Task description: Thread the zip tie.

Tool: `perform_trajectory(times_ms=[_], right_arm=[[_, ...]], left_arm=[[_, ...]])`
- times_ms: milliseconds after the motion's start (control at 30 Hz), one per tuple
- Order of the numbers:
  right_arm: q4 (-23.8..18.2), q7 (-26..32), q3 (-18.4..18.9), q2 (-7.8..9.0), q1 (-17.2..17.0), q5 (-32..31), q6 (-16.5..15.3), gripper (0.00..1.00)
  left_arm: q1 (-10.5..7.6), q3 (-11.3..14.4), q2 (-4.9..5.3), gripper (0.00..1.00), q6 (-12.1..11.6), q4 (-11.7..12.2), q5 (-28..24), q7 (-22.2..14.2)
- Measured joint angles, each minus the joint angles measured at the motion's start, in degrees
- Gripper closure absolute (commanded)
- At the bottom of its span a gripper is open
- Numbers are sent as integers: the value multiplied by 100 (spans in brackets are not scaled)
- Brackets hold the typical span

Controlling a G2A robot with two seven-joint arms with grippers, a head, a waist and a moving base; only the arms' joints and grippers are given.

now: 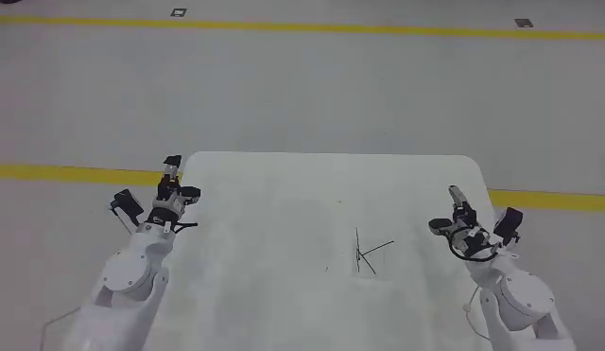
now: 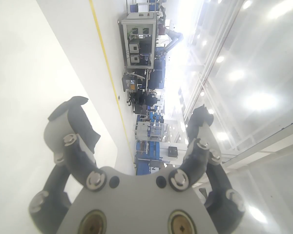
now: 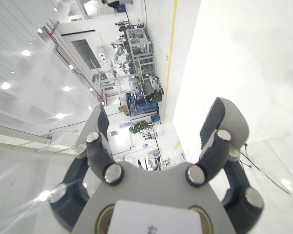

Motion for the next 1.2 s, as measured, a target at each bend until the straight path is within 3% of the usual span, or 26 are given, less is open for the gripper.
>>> perform_trajectory(times_ms=[133,267,367,967,1100,1200], right_arm=[[-71,1065,215,107,-172,-269,513,0],[18,1923,422,220,-361,-565,544,0],[176,2294,423,322,-435,-1134,541,0],[177,2333,402,343,-418,-1206,540,0],[167,1926,-147,323,-238,-1797,540,0],[394,1954,-476,341,-29,-2292,541,0]], left_arm=[[0,0,0,0,0,0,0,0],[0,0,0,0,0,0,0,0],[0,0,0,0,0,0,0,0],[0,0,0,0,0,0,0,0],[0,0,0,0,0,0,0,0],[0,0,0,0,0,0,0,0]])
